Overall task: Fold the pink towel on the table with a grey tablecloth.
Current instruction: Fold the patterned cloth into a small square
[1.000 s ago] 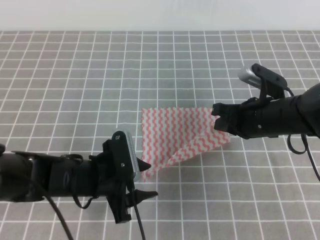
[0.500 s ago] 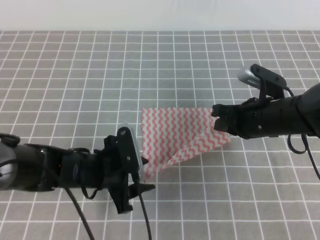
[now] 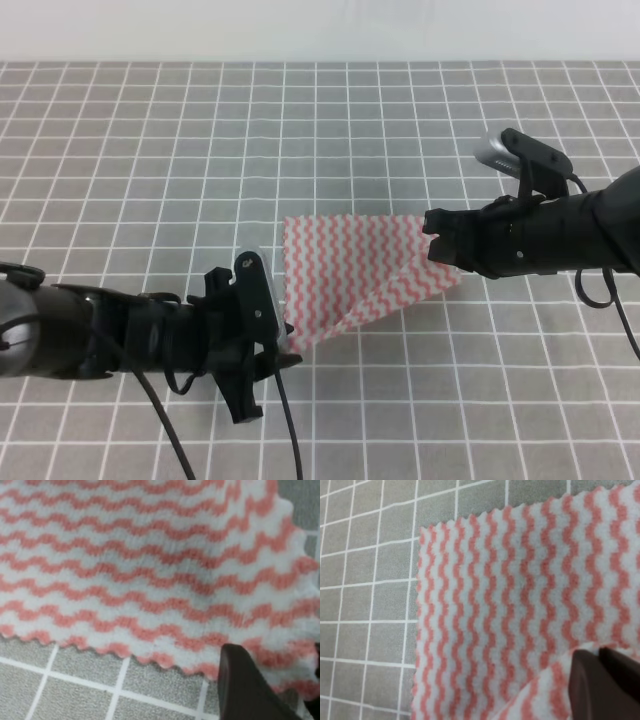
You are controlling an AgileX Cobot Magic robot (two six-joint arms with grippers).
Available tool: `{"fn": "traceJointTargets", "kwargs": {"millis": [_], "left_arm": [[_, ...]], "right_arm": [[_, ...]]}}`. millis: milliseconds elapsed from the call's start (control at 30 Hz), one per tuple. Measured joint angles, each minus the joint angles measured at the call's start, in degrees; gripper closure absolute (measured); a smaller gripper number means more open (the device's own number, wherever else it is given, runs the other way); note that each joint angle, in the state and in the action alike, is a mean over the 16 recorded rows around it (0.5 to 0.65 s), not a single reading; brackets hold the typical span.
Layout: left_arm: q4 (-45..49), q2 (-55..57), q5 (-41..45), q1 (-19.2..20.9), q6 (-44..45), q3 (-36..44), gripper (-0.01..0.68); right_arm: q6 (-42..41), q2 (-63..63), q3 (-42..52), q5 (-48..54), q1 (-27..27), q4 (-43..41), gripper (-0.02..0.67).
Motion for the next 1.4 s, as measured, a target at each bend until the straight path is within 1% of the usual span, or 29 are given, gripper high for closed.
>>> {"fn": "traceJointTargets", "kwargs": {"millis": [233, 500, 633, 767, 1233, 1400], "left_arm": [[0.38, 0.34, -0.28, 0.00, 0.38, -0.07, 0.493], [0.38, 0.30, -0.27, 0.00, 0.49, -0.09, 0.610], [0.25, -0.12, -0.17, 0.00, -0.40, -0.09, 0.653], [0.25, -0.70, -0.22, 0.00, -3.27, -0.46, 0.674], [0.25, -1.85, -3.99, 0.00, -21.82, -6.89, 0.675], [0.00, -0.86, -5.71, 0.00, -24.56, -9.30, 0.675]], "right_arm": [[-0.08, -0.19, 0.01, 0.00, 0.00, 0.00, 0.664], [-0.16, -0.38, 0.02, 0.04, 0.00, -0.02, 0.664], [-0.17, -0.32, 0.01, 0.04, 0.00, -0.03, 0.664], [-0.17, -0.19, 0.01, -0.02, 0.00, -0.02, 0.664], [-0.16, -0.06, 0.00, -2.17, 0.00, 0.09, 0.664], [-0.16, -0.12, 0.00, -3.59, 0.00, 0.17, 0.664]]}}
